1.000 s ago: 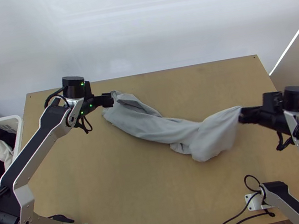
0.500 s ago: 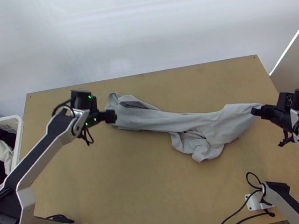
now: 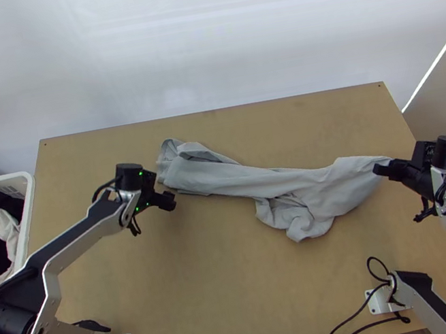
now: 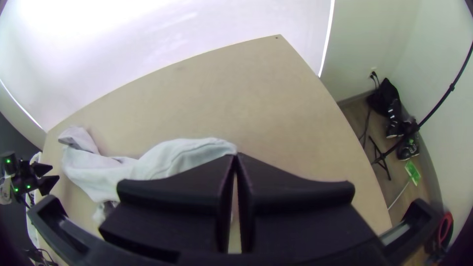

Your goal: Fold the t-shirt

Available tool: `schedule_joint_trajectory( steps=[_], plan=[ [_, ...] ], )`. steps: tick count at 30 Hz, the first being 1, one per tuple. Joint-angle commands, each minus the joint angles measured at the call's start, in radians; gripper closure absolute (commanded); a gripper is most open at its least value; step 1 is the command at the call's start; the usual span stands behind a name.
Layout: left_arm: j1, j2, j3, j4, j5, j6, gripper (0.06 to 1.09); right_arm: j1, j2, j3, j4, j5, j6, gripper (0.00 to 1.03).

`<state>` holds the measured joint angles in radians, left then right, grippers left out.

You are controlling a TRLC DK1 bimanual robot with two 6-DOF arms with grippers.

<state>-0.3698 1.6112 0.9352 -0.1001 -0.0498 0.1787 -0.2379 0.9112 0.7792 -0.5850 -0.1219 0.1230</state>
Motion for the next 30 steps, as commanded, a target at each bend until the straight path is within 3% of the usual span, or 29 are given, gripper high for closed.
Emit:
schedule_joint_trajectory(
  steps=[1,11,17,22,25,30],
  plan=[
    [-0.034,-0.079,-0.184,0.307,-0.004,0.272,0.11,0.04,-0.006,0.002,-0.004,0.001,0.02,1.0],
    [-0.126,-0.26,-0.342,0.393,-0.015,0.668,0.11,0.045,-0.005,-0.005,-0.003,0.001,0.033,1.0],
    [-0.055,-0.228,-0.354,0.398,0.062,0.878,0.11,0.043,-0.005,0.0,-0.003,0.001,0.037,1.0],
    [-0.038,-0.177,-0.343,0.436,0.091,0.959,0.11,0.045,-0.006,0.002,-0.003,0.001,0.05,1.0],
    [-0.032,-0.142,-0.326,0.465,0.116,0.966,0.28,0.045,-0.008,0.0,-0.003,0.001,0.055,1.0],
    [-0.02,-0.096,-0.299,0.476,0.145,0.975,0.3,0.043,-0.021,-0.005,-0.006,0.001,0.056,1.0]
  ],
)
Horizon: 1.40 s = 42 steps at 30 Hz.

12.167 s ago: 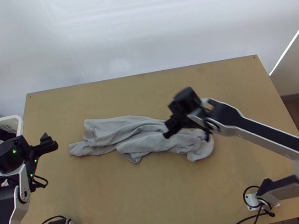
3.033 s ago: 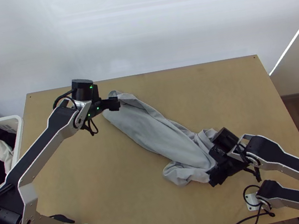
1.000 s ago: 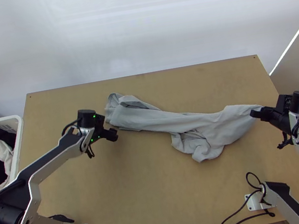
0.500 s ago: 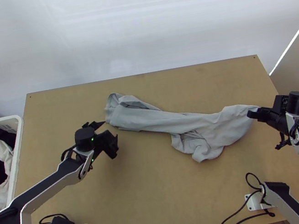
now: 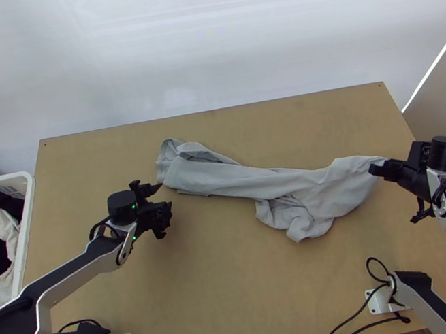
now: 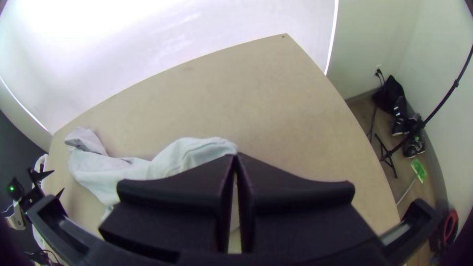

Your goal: Fold the t-shirt

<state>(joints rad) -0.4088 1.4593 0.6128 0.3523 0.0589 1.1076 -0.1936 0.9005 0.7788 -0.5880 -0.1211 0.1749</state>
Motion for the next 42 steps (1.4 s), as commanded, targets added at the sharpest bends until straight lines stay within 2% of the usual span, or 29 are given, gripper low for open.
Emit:
schedule_joint_trajectory(
  steps=[1,9,12,13,22,23,25,42],
  plan=[
    [0.019,0.064,0.033,0.024,0.036,0.046,0.3,-0.001,-0.015,-0.004,-0.004,0.0,0.005,1.0],
    [0.057,0.162,0.108,0.031,0.036,0.054,0.32,0.0,-0.026,0.002,-0.013,0.0,0.018,1.0],
    [0.076,0.191,0.123,0.07,0.05,0.044,0.56,0.0,-0.023,0.008,-0.022,0.0,0.032,1.0],
    [0.079,0.199,0.127,0.085,0.05,0.043,0.58,0.0,-0.023,0.008,-0.026,0.0,0.035,1.0],
    [0.08,0.211,0.133,0.083,0.047,0.018,0.58,0.002,-0.025,0.014,-0.038,-0.003,0.051,1.0],
    [0.079,0.21,0.131,0.083,0.047,0.017,0.56,0.002,-0.025,0.014,-0.039,-0.003,0.051,1.0],
    [0.076,0.208,0.128,0.08,0.045,0.017,0.46,0.002,-0.025,0.014,-0.039,-0.003,0.051,1.0],
    [0.061,0.266,0.139,0.089,0.035,0.031,0.46,0.0,-0.04,0.014,-0.056,-0.003,0.054,1.0]
  ],
)
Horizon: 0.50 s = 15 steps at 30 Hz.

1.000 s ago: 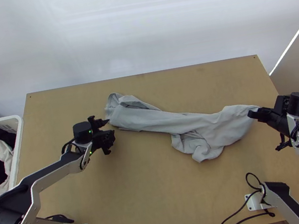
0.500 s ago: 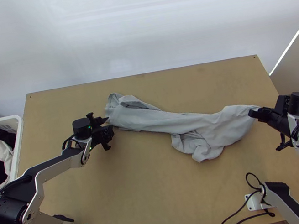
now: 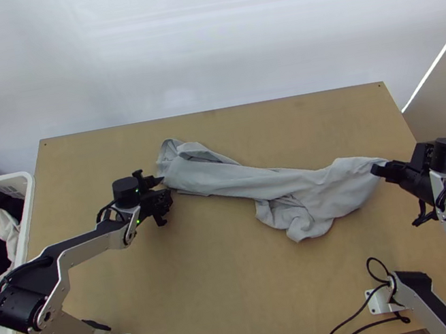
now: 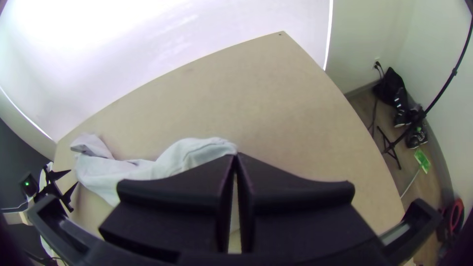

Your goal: Fold the t-shirt

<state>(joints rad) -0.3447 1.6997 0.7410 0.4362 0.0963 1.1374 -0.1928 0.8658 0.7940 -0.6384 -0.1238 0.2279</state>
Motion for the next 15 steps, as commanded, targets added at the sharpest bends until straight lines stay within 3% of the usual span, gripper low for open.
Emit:
schedule_joint_trajectory(
  steps=[1,15],
  plan=[
    [-0.004,0.032,0.014,0.01,-0.004,0.001,0.46,0.0,-0.007,-0.001,-0.006,0.0,0.001,1.0],
    [0.007,0.071,0.069,0.01,-0.015,-0.013,0.47,0.0,-0.021,-0.007,-0.01,0.0,0.002,1.0]
  ],
)
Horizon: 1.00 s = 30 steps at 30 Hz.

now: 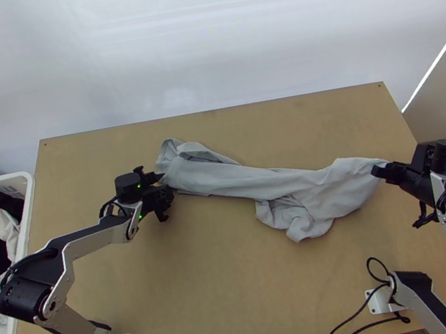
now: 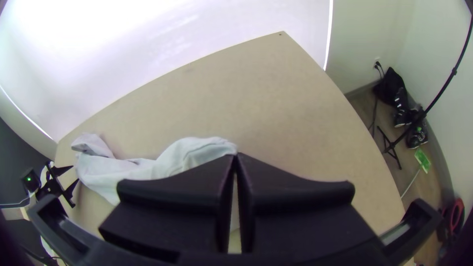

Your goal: Fold the t-shirt

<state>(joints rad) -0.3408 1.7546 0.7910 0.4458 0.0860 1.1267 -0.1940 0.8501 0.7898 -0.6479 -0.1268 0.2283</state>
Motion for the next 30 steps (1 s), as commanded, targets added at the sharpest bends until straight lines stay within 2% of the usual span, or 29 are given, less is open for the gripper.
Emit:
schedule_joint_trajectory(
  steps=[1,2,3,4,5,6,10,12,14,19,22,24,26,30],
  plan=[
    [0.003,0.017,0.02,0.001,-0.005,-0.002,0.47,0.001,-0.006,-0.004,-0.002,0.003,0.002,1.0],
    [0.003,0.017,0.024,0.001,-0.008,-0.004,0.47,0.001,-0.006,-0.006,-0.004,0.003,0.002,1.0],
    [0.003,0.019,0.025,0.002,-0.011,-0.007,0.54,0.001,-0.008,-0.006,-0.004,0.003,0.002,1.0],
    [0.002,0.02,0.025,0.01,-0.011,-0.008,0.7,0.001,-0.009,-0.008,-0.006,0.003,0.002,1.0],
    [-0.003,0.022,0.022,0.019,-0.012,-0.008,0.94,0.001,-0.009,-0.008,-0.006,0.003,0.003,1.0],
    [-0.006,0.022,0.019,0.021,-0.014,-0.01,1.05,0.001,-0.009,-0.008,-0.007,0.003,0.003,1.0],
    [-0.004,0.023,0.013,0.021,-0.017,-0.013,1.05,0.001,-0.009,-0.004,-0.006,0.003,0.005,1.0],
    [-0.004,0.014,0.034,-0.004,-0.023,-0.097,1.05,0.001,-0.009,-0.004,-0.007,0.003,0.008,1.0],
    [0.002,-0.014,0.108,-0.091,-0.051,-0.271,1.05,0.001,-0.011,0.0,-0.01,0.001,0.011,1.0],
    [0.121,-0.064,0.517,-0.705,-0.061,-0.849,1.05,0.007,-0.028,0.062,-0.03,0.001,0.028,1.0],
    [0.187,-0.135,0.631,-0.895,-0.043,-1.067,1.05,0.022,-0.031,0.132,-0.021,0.004,0.023,1.0],
    [0.215,-0.19,0.651,-0.972,-0.002,-1.145,1.05,0.022,-0.026,0.178,0.005,0.009,0.009,1.0],
    [0.226,-0.251,0.66,-1.018,0.0,-1.213,1.05,0.041,-0.025,0.229,0.033,0.009,-0.021,1.0],
    [0.263,-0.322,0.705,-1.141,-0.014,-1.305,1.05,0.168,-0.019,0.319,0.082,0.012,-0.092,1.0]
  ],
)
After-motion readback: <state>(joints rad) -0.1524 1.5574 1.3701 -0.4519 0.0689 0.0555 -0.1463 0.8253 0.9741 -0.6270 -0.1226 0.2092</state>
